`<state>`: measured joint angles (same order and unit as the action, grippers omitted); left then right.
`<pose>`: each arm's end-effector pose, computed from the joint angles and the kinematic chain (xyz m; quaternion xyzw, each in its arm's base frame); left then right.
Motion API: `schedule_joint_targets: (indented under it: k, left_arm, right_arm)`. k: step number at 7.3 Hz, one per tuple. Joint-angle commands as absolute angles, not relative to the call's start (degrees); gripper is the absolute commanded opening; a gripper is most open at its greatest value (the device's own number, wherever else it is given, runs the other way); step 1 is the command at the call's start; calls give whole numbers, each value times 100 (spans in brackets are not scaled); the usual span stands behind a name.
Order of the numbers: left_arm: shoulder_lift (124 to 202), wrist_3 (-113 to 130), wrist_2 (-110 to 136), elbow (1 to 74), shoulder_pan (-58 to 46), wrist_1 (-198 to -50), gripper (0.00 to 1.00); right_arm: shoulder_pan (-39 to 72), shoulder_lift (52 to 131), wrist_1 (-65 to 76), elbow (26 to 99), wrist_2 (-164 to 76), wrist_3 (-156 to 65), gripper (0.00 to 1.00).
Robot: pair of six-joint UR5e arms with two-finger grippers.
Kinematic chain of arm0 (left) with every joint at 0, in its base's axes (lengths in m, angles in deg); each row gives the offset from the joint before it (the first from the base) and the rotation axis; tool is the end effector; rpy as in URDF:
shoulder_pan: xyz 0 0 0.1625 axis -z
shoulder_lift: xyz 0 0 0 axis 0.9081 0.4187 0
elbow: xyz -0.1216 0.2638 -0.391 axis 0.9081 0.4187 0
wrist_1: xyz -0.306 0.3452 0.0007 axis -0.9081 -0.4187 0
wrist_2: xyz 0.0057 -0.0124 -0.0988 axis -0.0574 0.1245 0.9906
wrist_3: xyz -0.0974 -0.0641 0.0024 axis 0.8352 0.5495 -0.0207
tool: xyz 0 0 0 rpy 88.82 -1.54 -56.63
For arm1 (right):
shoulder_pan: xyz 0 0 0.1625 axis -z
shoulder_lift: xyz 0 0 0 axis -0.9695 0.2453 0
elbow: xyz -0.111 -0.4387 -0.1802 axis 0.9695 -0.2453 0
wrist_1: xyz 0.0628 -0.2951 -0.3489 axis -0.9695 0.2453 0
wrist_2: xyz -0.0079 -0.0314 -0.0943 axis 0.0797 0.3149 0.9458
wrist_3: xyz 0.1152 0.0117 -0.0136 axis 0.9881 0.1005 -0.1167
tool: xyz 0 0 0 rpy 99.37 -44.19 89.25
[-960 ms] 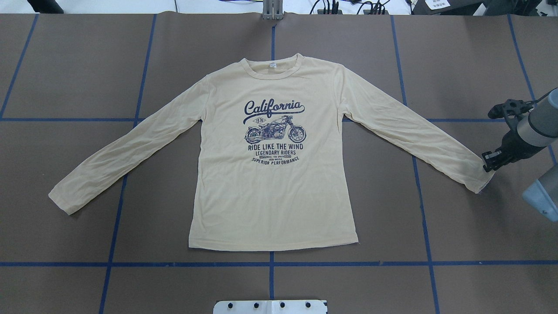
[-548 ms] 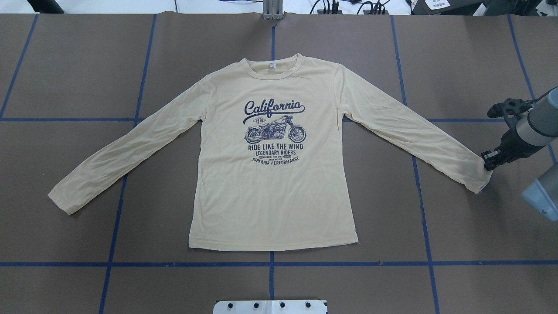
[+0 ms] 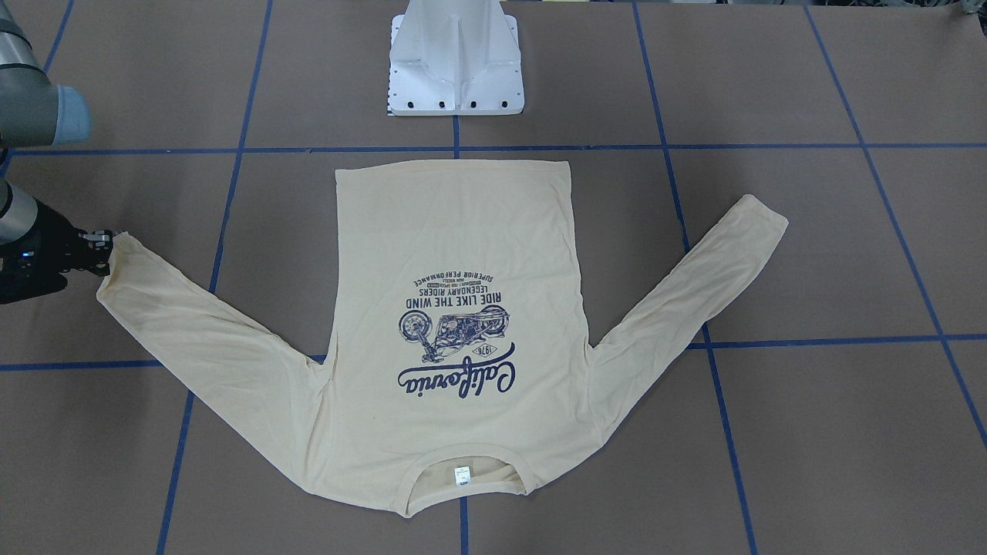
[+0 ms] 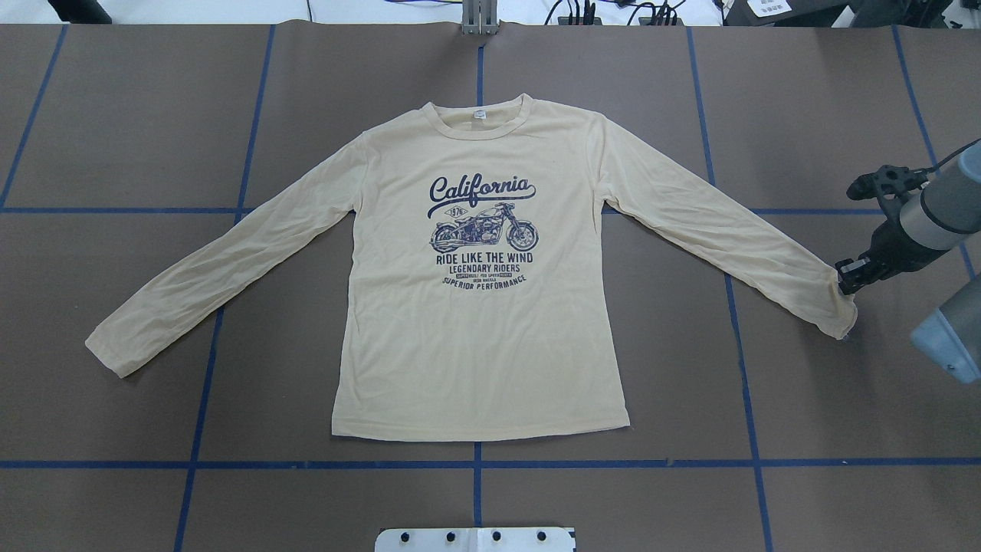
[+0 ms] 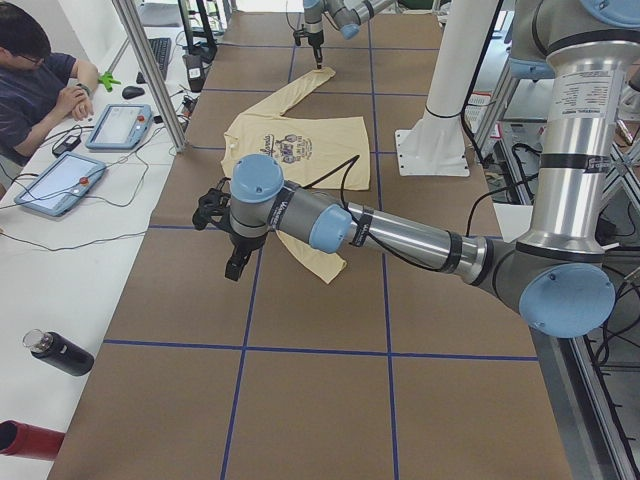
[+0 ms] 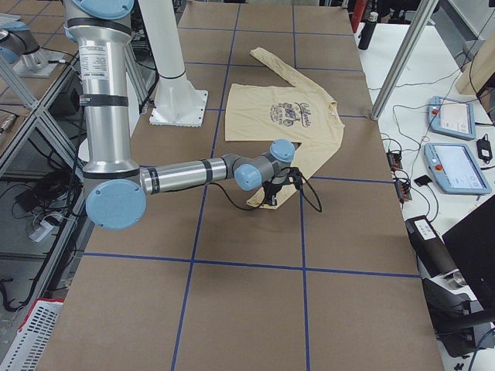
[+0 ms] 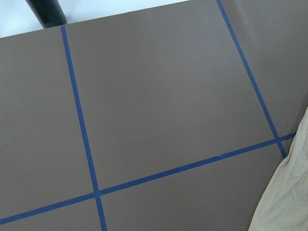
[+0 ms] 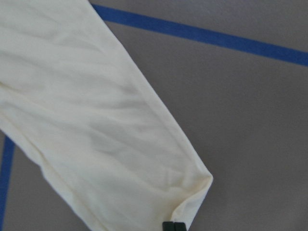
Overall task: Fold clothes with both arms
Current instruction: 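Lift the sleeve with the right gripper and carry it across toward the collar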
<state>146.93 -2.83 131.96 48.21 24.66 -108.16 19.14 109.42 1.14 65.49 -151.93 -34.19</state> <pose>-0.0422 -0.5781 0.5566 0.1861 0.4230 0.0684 0.8842 -0.2737 -0.5198 0.6213 0.0071 -0.4001 -0.1197 0.9086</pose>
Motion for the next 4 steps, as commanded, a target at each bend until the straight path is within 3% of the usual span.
schedule_joint_targets:
  k: [1, 4]
  left_arm:
    - [14700, -283, 13196, 4778, 2466, -10825, 99]
    - [14691, -283, 13196, 4734, 2466, -10834, 99]
  right_arm:
    - [1789, 10585, 39, 6742, -15638, -2639, 0]
    - [1745, 9277, 39, 6848, -15878, -958, 0]
